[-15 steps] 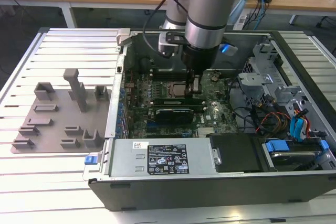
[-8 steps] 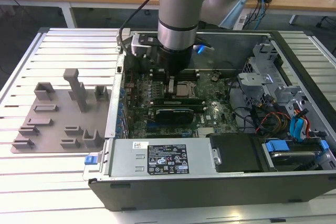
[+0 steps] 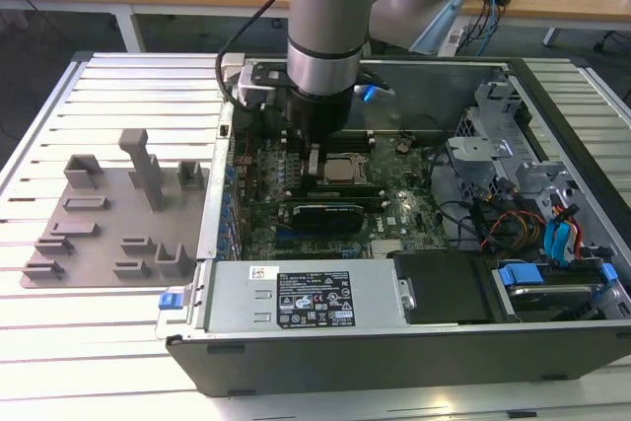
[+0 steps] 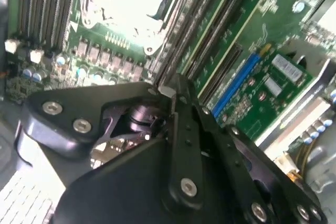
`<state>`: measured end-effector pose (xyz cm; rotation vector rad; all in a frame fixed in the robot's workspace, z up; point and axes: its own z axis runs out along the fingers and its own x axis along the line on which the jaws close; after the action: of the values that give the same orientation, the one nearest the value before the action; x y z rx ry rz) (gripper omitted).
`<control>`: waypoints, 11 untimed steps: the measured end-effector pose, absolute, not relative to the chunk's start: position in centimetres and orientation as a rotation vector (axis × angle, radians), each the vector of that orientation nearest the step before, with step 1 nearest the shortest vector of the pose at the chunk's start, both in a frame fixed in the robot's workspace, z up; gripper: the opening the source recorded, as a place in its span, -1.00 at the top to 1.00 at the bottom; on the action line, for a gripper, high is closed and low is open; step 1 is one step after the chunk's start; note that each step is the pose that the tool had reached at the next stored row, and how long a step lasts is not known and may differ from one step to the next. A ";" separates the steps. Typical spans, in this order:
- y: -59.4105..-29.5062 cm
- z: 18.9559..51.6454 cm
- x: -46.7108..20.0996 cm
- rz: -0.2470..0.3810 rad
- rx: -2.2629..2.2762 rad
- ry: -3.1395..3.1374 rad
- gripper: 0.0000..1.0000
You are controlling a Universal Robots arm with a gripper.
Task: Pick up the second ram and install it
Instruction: 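Press down the second ram until it locks into place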
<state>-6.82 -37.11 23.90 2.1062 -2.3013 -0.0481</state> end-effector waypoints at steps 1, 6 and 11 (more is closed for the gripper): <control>-37.1 23.9 -6.1 -0.053 2.104 -2.299 0.80; -37.1 23.9 -2.8 -0.081 2.090 -2.284 0.80; -37.0 27.1 -1.9 -0.085 2.088 -2.281 0.80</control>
<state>-1.88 -37.05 27.06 2.0878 -2.2815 -0.0852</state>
